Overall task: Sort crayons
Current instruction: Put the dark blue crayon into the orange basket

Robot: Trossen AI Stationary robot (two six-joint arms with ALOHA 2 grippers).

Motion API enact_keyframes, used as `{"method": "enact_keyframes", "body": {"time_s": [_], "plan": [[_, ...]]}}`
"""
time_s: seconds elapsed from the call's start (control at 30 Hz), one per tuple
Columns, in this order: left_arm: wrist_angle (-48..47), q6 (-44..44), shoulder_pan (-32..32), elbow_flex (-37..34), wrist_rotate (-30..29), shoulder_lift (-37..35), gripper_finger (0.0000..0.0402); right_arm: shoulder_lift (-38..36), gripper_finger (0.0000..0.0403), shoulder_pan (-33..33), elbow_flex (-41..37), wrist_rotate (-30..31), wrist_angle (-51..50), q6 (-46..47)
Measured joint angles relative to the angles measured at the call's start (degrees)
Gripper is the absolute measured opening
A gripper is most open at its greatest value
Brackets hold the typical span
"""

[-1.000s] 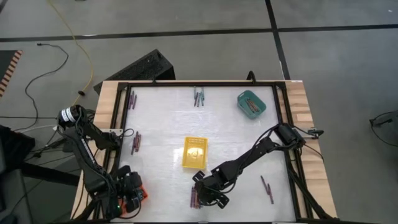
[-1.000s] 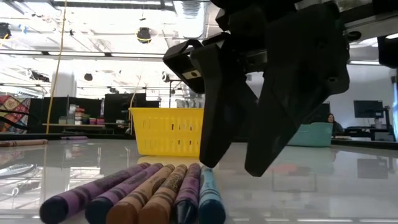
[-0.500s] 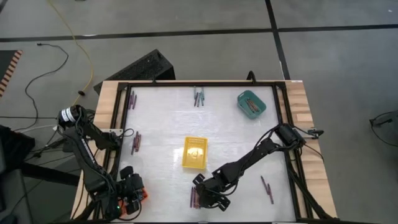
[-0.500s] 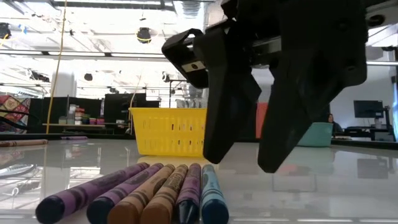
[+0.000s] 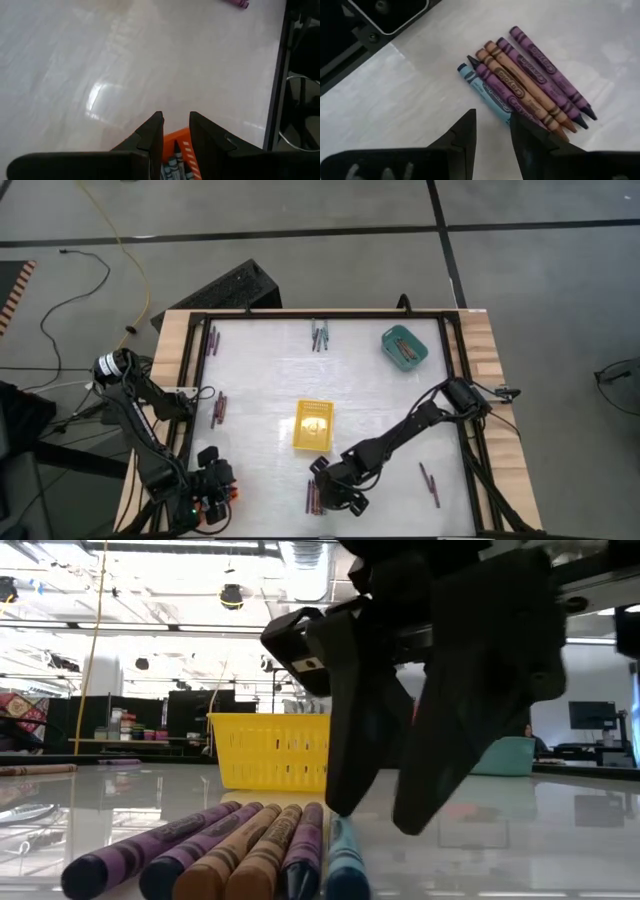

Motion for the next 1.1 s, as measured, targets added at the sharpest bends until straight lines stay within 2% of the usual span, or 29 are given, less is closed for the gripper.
{"method": "enact_keyframes", "body": {"time_s": [0.43,0.6,1.1], "plan": [[0.07,0.01,0.58,0.00,0.22,0.00,0.0082,-0.04,0.0132,2.31,0.36,0.48,-10.43,4.60],[0.01,-0.06,0.58,0.00,0.02,0.00,0.0082,-0.15,0.0132,3.70,2.26,3.33,-12.89,4.41],[0.11,-0.10,0.77,0.00,0.03,0.00,0.0082,-0.12,0.0132,3.75,3.08,6.12,-6.77,-2.88]]}}
